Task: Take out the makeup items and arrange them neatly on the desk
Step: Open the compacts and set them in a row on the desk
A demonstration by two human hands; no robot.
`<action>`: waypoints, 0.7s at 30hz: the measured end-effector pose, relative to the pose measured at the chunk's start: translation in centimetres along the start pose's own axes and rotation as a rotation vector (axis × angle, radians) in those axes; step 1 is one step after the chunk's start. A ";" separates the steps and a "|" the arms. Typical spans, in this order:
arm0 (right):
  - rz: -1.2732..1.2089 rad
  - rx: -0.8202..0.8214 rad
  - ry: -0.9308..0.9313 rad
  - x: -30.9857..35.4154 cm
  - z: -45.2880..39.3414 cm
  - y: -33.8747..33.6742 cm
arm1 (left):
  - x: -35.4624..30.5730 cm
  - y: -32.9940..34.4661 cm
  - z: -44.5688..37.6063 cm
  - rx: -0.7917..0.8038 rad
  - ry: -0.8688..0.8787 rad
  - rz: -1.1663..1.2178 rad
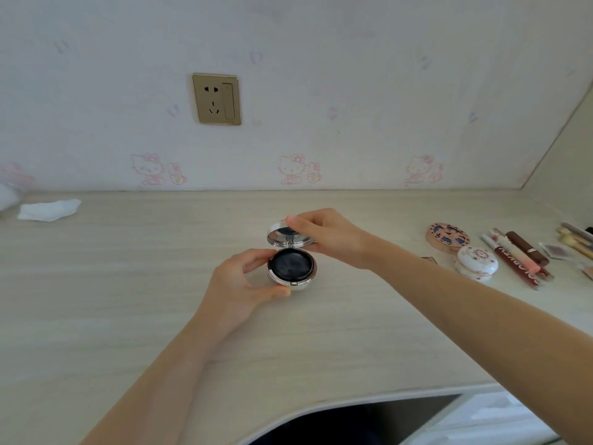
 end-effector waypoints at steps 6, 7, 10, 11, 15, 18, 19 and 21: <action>0.104 -0.022 -0.009 -0.8 -0.3 -0.2 | 1.3 0.3 -0.1 -0.014 -0.046 -0.222; 0.140 -0.044 -0.010 -0.8 -0.4 -0.3 | 1.4 0.4 -0.1 -0.007 -0.041 -0.244; 0.252 -0.074 -0.038 -0.3 -0.7 -0.2 | 1.3 0.5 -0.2 0.017 -0.028 -0.304; 0.274 -0.072 -0.041 -0.2 -0.9 -0.1 | 1.3 0.6 -0.3 0.029 -0.024 -0.321; 0.288 -0.067 -0.005 0.1 -1.4 0.2 | 1.3 0.5 -0.2 0.043 -0.019 -0.370; 0.287 -0.090 0.001 0.1 -1.7 0.3 | 1.2 0.5 -0.1 0.036 -0.014 -0.380; 0.287 -0.100 0.005 0.0 -1.7 0.2 | 1.2 0.5 -0.1 0.035 -0.015 -0.385; 0.283 -0.118 0.024 -0.3 -1.6 0.1 | 1.3 0.5 -0.1 0.038 -0.014 -0.390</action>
Point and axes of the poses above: each hand's wrist, its own z-axis away from the middle knuckle, its own y-axis out of the palm, x = y × z, the point moved 7 cm from there along -z, towards the middle knuckle, and after that the axes turned 9 degrees about -z, right-handed, at the moved point
